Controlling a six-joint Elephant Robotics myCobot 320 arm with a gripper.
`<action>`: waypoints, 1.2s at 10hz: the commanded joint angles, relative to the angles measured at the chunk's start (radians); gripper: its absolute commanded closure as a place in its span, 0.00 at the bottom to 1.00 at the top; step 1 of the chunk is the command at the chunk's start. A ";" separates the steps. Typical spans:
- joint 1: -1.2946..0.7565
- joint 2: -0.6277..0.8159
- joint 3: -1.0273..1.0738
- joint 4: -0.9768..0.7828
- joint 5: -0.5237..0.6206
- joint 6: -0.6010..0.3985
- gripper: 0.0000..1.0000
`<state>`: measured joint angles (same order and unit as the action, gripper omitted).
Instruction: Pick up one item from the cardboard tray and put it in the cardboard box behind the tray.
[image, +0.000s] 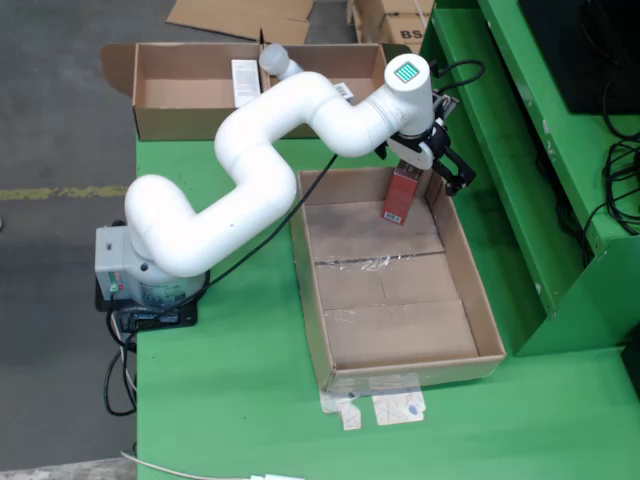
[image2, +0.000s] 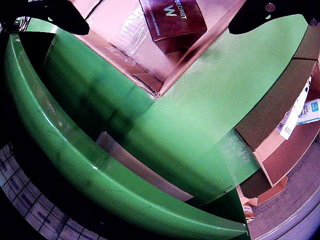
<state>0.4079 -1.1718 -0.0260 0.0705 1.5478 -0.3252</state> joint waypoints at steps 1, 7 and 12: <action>-0.001 0.041 0.026 0.014 -0.004 -0.007 0.00; -0.001 0.041 0.026 0.014 -0.004 -0.007 0.60; -0.001 0.041 0.026 0.014 -0.004 -0.007 1.00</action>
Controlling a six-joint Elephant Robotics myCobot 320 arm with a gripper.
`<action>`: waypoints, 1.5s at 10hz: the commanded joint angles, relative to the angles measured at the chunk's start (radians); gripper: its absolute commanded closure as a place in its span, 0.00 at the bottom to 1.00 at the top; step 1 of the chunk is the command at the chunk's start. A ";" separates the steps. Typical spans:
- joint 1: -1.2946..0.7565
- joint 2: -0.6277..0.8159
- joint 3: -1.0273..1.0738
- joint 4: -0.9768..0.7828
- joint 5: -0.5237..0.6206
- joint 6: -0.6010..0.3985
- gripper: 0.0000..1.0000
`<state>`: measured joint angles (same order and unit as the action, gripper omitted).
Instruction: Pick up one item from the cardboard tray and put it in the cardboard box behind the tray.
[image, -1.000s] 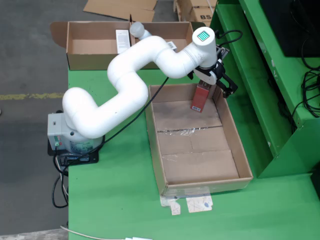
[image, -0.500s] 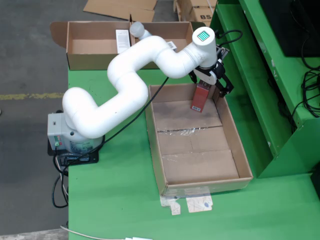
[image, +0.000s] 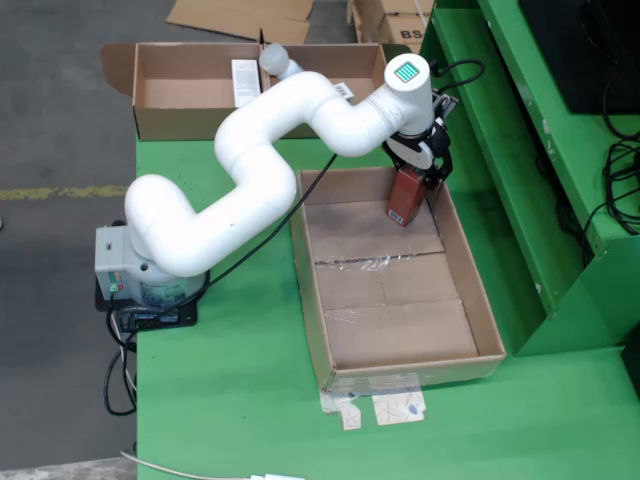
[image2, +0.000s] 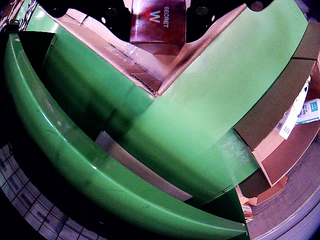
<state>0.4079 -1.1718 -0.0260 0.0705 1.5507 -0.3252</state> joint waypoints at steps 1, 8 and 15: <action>-0.001 0.041 0.026 0.014 -0.007 -0.007 1.00; -0.001 0.041 0.026 0.014 -0.007 -0.007 1.00; -0.018 0.076 0.026 0.063 -0.015 0.025 1.00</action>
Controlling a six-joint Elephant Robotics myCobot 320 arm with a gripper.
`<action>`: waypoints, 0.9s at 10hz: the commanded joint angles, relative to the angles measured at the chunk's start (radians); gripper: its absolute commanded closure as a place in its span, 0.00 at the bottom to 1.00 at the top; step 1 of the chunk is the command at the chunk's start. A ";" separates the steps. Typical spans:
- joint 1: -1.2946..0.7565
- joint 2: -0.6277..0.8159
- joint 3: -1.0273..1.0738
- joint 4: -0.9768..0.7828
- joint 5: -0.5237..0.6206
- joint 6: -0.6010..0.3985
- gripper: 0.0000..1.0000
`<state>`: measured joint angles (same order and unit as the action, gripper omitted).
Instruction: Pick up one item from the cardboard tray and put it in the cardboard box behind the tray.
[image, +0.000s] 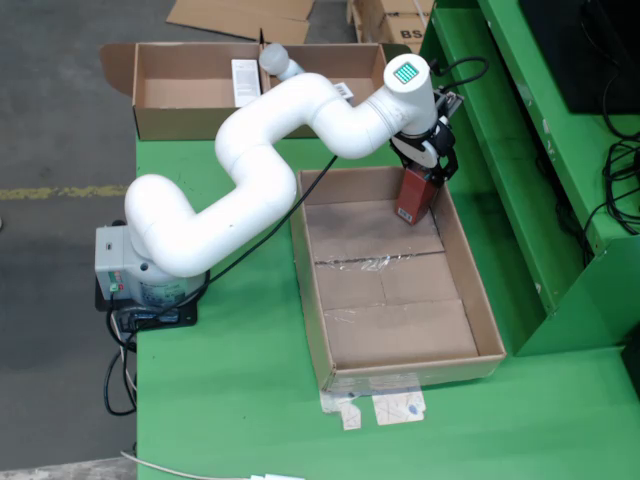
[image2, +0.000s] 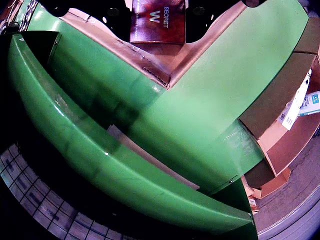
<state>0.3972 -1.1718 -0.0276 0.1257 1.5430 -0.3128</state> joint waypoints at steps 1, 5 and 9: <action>0.005 0.097 0.028 0.024 -0.031 0.020 1.00; 0.052 0.122 0.028 0.220 -0.226 0.014 1.00; 0.254 0.320 0.028 0.386 -0.589 -0.073 1.00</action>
<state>0.6135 -0.9847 -0.0290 0.4985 0.9908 -0.3773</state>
